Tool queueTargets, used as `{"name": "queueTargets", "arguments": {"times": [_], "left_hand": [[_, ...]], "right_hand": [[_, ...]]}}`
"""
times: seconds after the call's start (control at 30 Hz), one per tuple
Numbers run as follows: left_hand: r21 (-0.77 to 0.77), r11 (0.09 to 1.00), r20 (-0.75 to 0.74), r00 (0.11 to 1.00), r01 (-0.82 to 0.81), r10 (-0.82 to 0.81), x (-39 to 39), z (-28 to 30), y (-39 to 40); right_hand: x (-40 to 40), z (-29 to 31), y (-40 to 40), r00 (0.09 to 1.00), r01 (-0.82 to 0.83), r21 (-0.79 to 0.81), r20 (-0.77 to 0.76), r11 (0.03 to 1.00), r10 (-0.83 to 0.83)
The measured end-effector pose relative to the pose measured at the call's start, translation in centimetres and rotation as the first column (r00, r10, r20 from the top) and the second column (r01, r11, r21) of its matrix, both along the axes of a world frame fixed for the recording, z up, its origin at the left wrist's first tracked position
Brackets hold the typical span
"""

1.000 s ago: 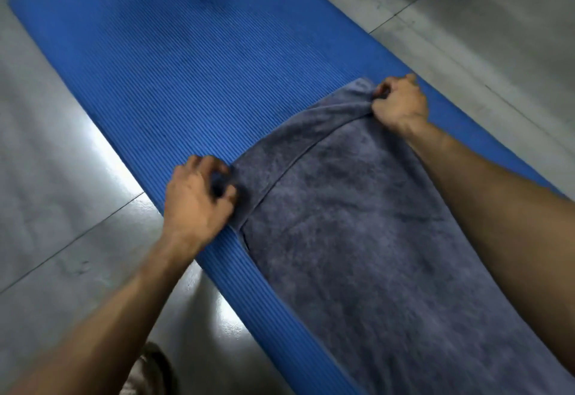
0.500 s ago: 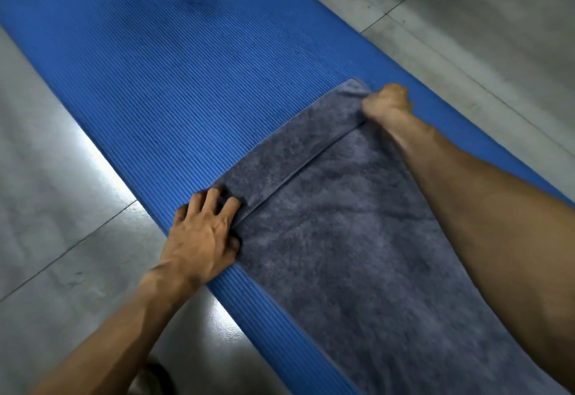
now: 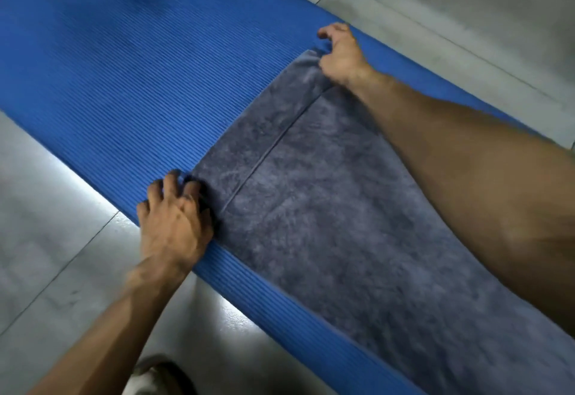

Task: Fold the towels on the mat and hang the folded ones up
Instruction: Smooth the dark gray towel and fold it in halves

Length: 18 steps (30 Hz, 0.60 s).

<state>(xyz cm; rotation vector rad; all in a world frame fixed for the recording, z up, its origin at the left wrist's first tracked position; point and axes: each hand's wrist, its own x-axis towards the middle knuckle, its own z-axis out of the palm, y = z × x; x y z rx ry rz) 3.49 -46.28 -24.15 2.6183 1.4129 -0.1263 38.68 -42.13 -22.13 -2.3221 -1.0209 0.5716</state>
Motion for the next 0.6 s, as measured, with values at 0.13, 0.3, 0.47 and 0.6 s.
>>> {"name": "queueTargets", "arguments": {"times": [0.13,0.3,0.47,0.6], "left_hand": [[-0.12,0.938,-0.047,0.942,0.326,-0.333,-0.4,-0.8,-3.0],[-0.088,0.973,-0.207,0.951,0.214,-0.228,0.8,0.6,-5.2],[-0.168,0.754,0.017,0.766,0.635,-0.642,3.3,-1.1,-10.9],[-0.247,0.798,-0.205,0.775,0.55,-0.598,5.3,0.4,-13.8]], "right_hand": [[-7.3,-0.5,-8.8,0.987,-0.096,0.175,0.147,0.98,0.071],[-20.4,-4.8,-29.3,0.86,-0.335,-0.275,0.301,0.901,0.412],[-21.8,-4.3,-40.3,0.89,-0.296,-0.251,0.278,0.922,0.361],[-20.8,-4.3,-46.2,0.964,0.056,-0.433,0.257,0.899,0.064]]}}
